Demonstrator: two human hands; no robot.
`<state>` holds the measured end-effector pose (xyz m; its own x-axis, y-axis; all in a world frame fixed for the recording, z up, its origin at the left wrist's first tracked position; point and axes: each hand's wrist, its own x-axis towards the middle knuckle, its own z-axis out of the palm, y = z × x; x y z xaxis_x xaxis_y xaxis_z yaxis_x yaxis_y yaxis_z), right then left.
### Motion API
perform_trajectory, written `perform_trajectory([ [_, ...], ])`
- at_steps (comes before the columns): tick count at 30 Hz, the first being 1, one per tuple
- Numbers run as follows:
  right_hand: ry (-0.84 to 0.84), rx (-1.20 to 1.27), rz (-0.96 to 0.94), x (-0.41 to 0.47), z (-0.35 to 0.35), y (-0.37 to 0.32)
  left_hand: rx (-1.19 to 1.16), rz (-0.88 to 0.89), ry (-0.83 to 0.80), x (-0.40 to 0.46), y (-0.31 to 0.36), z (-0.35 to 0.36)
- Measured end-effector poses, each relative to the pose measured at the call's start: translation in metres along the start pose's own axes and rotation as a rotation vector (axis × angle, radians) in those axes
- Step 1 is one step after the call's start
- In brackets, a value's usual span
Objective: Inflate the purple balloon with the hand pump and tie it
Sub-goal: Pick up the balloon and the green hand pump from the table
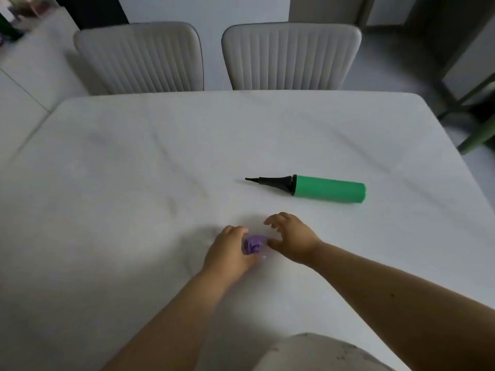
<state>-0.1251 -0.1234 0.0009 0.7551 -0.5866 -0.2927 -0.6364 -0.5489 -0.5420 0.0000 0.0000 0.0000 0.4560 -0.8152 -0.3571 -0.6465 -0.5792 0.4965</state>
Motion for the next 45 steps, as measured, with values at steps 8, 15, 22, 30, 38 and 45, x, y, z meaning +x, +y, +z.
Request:
perform_trajectory([
  [8,-0.089,0.327,0.165,-0.002,0.003,-0.008,-0.375,-0.094,0.072,0.000,0.004,-0.004],
  [15,0.083,1.015,0.250,-0.024,-0.046,-0.017,-0.569,-0.026,0.050,-0.004,0.024,-0.041],
  [22,0.237,0.980,0.233,-0.024,-0.062,-0.034,-1.046,-0.382,0.002,-0.021,0.067,-0.048],
  [30,0.261,0.509,0.102,-0.038,-0.055,-0.046,-1.531,-0.647,-0.191,-0.002,0.088,-0.050],
  [38,0.436,0.211,0.163,0.001,-0.064,0.003,-1.468,-0.553,-0.057,0.020,0.079,-0.061],
  [45,0.159,-0.279,0.264,0.041,-0.081,0.047,-1.504,-0.585,-0.093,0.034,0.071,-0.076],
])
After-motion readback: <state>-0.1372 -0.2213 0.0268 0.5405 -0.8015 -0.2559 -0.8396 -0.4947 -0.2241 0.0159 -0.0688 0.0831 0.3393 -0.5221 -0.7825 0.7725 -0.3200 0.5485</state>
